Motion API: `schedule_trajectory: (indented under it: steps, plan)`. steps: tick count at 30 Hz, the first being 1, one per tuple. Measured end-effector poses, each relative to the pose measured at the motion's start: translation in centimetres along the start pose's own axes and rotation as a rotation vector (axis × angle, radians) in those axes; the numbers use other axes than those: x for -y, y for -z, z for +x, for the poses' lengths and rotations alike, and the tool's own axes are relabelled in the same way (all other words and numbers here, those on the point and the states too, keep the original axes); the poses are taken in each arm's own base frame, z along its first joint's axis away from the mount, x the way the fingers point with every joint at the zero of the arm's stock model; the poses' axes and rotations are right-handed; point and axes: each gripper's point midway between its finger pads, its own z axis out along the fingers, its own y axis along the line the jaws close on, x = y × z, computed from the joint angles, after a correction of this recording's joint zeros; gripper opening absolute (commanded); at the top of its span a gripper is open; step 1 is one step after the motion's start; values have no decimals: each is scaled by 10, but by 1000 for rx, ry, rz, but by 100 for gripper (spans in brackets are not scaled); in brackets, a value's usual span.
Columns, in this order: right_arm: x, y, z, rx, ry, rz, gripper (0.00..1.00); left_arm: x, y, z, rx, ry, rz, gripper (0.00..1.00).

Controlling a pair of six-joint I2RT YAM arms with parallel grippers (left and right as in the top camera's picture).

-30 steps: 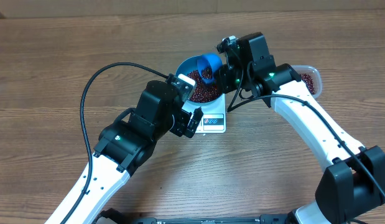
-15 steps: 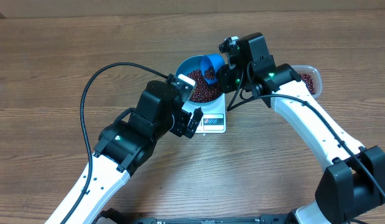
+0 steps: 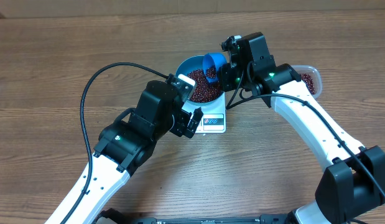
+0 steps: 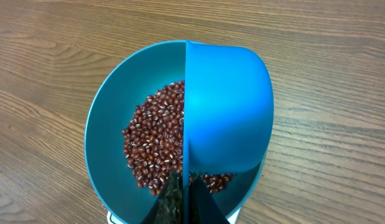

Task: Scoop item into bowl and weigh 150g on scale
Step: 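Tip the scoop further to pour the last beans into the bowl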

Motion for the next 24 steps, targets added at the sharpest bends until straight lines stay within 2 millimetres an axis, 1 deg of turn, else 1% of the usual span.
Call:
schedule_trajectory:
  steps: [5,10,24]
  plan:
    - [3,0,2,-6,-1,15,4,0,0,0,0,0,0,100]
    - [-6,0,6,-22,43,-28,4,0,0,0,0,0,0,100]
    - [-8,0,6,-24,46,-35,4,0,0,0,0,0,0,99]
